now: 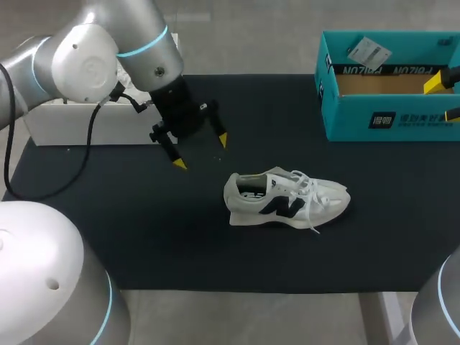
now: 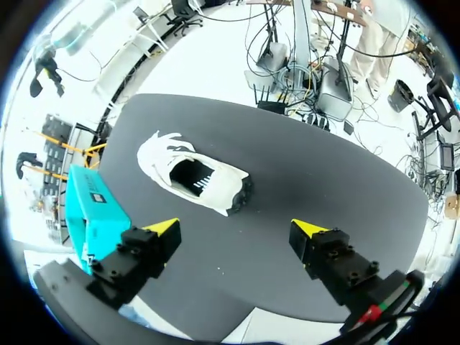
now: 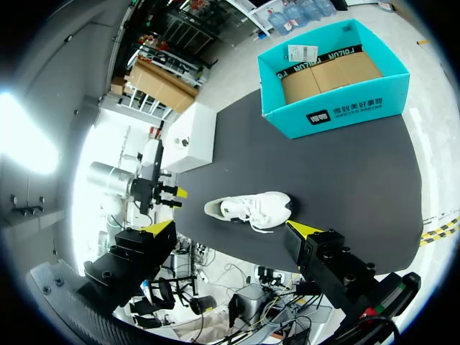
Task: Take the shoe out of the shoebox, open the shoe tongue, remove and reinsert the insole, then place the shoe into the shoebox
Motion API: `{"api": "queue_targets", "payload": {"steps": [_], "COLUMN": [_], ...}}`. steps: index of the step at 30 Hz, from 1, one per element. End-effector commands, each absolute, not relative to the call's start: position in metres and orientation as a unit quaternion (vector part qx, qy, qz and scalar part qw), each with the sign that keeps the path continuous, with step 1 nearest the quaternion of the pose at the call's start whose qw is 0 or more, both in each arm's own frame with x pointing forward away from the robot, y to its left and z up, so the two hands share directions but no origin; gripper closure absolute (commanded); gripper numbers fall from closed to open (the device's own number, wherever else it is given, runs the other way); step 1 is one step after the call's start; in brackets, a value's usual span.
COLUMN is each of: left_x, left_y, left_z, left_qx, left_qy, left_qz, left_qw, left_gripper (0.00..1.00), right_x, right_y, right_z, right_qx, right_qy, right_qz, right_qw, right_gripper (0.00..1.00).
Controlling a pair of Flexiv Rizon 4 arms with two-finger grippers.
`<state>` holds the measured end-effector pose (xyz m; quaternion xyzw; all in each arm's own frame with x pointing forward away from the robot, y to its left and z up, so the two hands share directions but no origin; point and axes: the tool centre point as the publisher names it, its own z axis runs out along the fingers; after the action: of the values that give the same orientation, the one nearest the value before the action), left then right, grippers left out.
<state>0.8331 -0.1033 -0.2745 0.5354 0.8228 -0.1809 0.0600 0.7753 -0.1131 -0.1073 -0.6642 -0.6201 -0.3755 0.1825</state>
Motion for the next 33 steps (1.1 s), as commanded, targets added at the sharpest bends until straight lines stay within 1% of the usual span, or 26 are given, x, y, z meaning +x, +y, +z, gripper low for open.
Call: {"api": "queue_targets", "payload": {"steps": [1, 2, 4, 11, 16, 29, 31, 33], "left_x": [0.835, 0.835, 0.834, 0.836, 0.83, 0.826, 0.827, 0.83], "left_y": [-0.102, -0.101, -0.098, -0.083, -0.081, -0.084, -0.089, -0.092], "left_z": [-0.264, -0.263, -0.261, -0.258, -0.258, -0.26, -0.265, -0.276], "left_qx": [0.421, 0.397, 0.334, 0.109, -0.04, -0.038, -0.063, -0.094], "left_qy": [0.856, 0.854, 0.856, 0.871, 0.837, 0.84, 0.828, 0.835], "left_qz": [-0.281, -0.315, -0.382, -0.463, -0.532, -0.526, -0.553, -0.538], "left_qw": [0.107, 0.114, 0.102, 0.122, 0.121, 0.126, 0.072, 0.058], "left_gripper": [0.0, 0.0, 0.0, 0.0, 0.0, 0.0, 0.0, 0.0], "right_x": [0.775, 0.775, 0.775, 0.775, 0.775, 0.775, 0.775, 0.775], "right_y": [-0.113, -0.113, -0.113, -0.113, -0.113, -0.113, -0.113, -0.113], "right_z": [-0.108, -0.108, -0.108, -0.108, -0.108, -0.108, -0.108, -0.108], "right_qx": [-0.665, -0.665, -0.665, -0.665, -0.665, -0.665, -0.665, -0.665], "right_qy": [-0.62, -0.62, -0.62, -0.62, -0.62, -0.62, -0.62, -0.62], "right_qz": [-0.375, -0.375, -0.375, -0.375, -0.375, -0.375, -0.375, -0.375], "right_qw": [0.182, 0.182, 0.182, 0.182, 0.182, 0.182, 0.182, 0.182], "right_gripper": [0.0, 0.0, 0.0, 0.0, 0.0, 0.0, 0.0, 0.0]}}
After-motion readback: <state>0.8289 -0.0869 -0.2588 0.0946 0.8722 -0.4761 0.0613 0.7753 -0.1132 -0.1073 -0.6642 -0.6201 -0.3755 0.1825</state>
